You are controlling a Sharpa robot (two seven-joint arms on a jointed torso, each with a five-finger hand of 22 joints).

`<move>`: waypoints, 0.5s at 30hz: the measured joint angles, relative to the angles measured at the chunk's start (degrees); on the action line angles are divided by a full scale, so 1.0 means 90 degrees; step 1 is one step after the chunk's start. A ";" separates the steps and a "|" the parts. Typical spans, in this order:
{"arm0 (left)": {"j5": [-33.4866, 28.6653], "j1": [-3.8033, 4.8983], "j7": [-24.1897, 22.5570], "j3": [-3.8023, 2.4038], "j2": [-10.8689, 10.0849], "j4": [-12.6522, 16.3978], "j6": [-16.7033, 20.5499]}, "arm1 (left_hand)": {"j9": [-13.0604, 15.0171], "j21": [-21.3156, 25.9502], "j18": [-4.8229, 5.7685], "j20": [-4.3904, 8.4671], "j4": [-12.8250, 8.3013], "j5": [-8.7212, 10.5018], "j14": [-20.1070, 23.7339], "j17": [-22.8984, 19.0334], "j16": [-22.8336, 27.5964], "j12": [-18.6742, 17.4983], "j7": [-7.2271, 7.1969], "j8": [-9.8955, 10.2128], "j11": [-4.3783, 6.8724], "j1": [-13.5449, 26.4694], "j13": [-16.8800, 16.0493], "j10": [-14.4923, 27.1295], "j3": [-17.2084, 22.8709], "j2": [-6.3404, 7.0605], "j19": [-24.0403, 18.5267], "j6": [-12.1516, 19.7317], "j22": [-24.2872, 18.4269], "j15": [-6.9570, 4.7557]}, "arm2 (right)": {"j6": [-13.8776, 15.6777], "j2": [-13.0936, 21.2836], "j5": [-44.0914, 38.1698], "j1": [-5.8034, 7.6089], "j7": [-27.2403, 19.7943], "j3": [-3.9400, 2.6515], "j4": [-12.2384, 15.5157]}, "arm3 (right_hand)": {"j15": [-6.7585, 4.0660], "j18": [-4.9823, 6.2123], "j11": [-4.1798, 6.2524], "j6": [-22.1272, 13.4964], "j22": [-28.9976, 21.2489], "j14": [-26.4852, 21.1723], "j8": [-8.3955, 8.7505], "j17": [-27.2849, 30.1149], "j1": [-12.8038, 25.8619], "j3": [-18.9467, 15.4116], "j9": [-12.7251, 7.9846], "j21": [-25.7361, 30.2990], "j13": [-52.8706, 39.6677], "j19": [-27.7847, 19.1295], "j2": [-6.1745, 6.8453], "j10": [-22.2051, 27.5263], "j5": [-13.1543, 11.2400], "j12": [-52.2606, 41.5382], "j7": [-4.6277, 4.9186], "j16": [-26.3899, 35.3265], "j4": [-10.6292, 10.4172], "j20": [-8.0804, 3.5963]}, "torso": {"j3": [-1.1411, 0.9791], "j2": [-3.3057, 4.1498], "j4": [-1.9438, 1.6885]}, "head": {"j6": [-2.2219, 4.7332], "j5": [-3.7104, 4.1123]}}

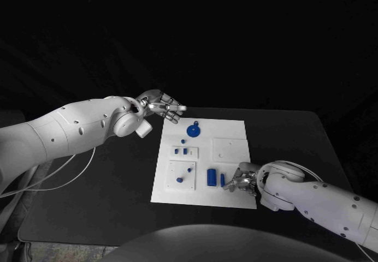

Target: Assemble the parts on the task board

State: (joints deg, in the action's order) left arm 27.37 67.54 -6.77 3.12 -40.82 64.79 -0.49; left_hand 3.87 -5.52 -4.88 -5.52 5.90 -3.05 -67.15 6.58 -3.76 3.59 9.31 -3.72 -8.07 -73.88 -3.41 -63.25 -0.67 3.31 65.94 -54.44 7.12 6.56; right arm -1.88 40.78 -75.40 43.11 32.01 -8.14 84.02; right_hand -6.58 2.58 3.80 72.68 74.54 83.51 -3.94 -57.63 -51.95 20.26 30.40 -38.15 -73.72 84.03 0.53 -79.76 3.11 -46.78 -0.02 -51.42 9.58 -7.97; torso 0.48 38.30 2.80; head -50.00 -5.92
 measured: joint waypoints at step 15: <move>0.0005 0.0000 0.0011 0.0006 0.0014 -0.0013 -0.0015 | 0.0000 -0.0026 0.0001 0.0000 -0.0149 0.0000 0.0000 0.0036 0.0000 0.0000 0.0000 0.0000 0.0000 0.0009 0.0000 0.0000 -0.0081 -0.0177 0.0000 0.0000 0.0001 0.0000 | -0.0225 -0.0264 0.0357 0.0005 0.0053 -0.0014 -0.0389 | 0.0000 0.0001 0.0000 0.0002 -0.0001 0.0000 -0.0007 0.0026 -0.0027 0.0028 0.0052 0.0000 -0.0001 0.0000 -0.0026 0.0000 0.0270 0.0001 0.0000 0.0000 0.0134 0.0000 | -0.0004 0.0000 0.0000 | 0.0000 0.0014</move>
State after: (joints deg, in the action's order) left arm 27.42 67.54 -6.67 3.18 -40.70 64.67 -0.62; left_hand 3.87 -5.75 -4.87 -5.53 4.56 -3.05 -67.15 6.90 -3.76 3.59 9.31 -3.72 -8.07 -73.80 -3.41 -63.25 -1.39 1.72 65.94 -54.44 7.12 6.56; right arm -3.91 38.41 -72.20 43.16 32.48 -8.26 80.52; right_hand -6.58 2.59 3.80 72.70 74.52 83.51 -4.00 -57.40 -52.19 20.51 30.87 -38.15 -73.73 84.03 0.29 -79.76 5.55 -46.78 -0.02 -51.42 10.78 -7.97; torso 0.44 38.30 2.80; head -50.00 -5.80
